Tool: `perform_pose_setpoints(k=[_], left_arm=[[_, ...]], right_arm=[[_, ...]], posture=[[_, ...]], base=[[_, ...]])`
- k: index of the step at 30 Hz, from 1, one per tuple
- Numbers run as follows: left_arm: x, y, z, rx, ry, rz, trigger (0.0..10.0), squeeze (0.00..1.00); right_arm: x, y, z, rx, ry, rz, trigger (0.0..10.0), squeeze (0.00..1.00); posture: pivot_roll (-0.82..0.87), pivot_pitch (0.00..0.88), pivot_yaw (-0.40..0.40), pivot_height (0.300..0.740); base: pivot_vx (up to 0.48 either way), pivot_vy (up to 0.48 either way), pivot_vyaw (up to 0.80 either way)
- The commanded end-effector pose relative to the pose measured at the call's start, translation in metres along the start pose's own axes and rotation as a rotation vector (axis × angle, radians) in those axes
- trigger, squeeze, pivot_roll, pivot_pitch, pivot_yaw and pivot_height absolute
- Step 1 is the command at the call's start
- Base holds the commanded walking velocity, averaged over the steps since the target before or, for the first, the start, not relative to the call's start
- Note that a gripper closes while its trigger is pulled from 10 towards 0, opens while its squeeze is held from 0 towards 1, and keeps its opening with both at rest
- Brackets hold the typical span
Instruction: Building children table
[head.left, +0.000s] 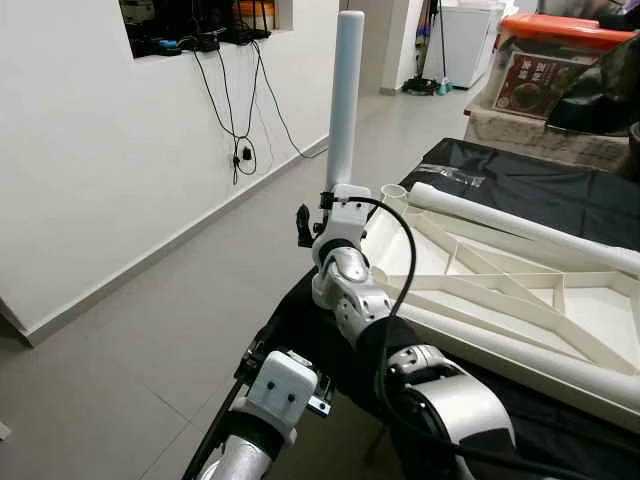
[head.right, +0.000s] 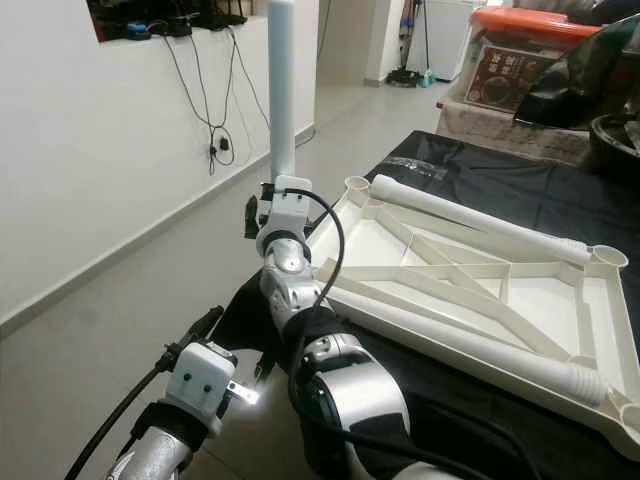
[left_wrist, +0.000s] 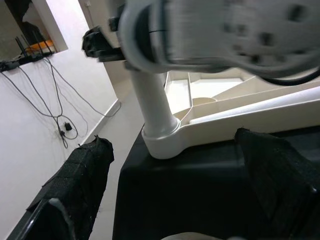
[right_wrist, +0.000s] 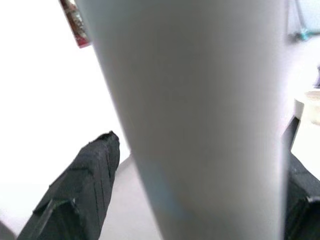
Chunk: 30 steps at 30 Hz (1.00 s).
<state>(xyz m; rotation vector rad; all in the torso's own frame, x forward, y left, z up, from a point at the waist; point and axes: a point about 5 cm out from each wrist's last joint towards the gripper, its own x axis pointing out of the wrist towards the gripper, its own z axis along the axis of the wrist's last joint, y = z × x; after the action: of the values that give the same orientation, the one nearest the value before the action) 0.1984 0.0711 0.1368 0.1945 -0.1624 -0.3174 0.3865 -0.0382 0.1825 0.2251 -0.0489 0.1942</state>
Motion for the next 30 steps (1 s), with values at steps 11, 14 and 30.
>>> perform_pose_setpoints(k=[11, 14, 30], left_arm=[[0.000, 0.002, -0.006, -0.002, 0.013, -0.016, 10.0, 0.00], [0.000, 0.003, -0.007, -0.002, 0.015, -0.017, 10.0, 0.00], [-0.002, 0.014, -0.019, -0.014, 0.086, 0.048, 10.0, 0.00]], right_arm=[[-0.035, -0.026, -0.022, -0.068, 0.003, 0.152, 10.0, 0.00], [-0.044, -0.030, -0.023, -0.077, 0.005, 0.190, 10.0, 0.00], [-0.109, -0.058, -0.039, -0.106, 0.059, 0.175, 10.0, 0.00]], posture=[[0.03, 0.000, -0.012, 0.740], [0.03, 0.000, -0.010, 0.740], [-0.03, 0.000, 0.032, 0.740]], base=[[0.000, 0.000, 0.00], [0.000, 0.000, 0.00], [0.000, 0.000, 0.00]])
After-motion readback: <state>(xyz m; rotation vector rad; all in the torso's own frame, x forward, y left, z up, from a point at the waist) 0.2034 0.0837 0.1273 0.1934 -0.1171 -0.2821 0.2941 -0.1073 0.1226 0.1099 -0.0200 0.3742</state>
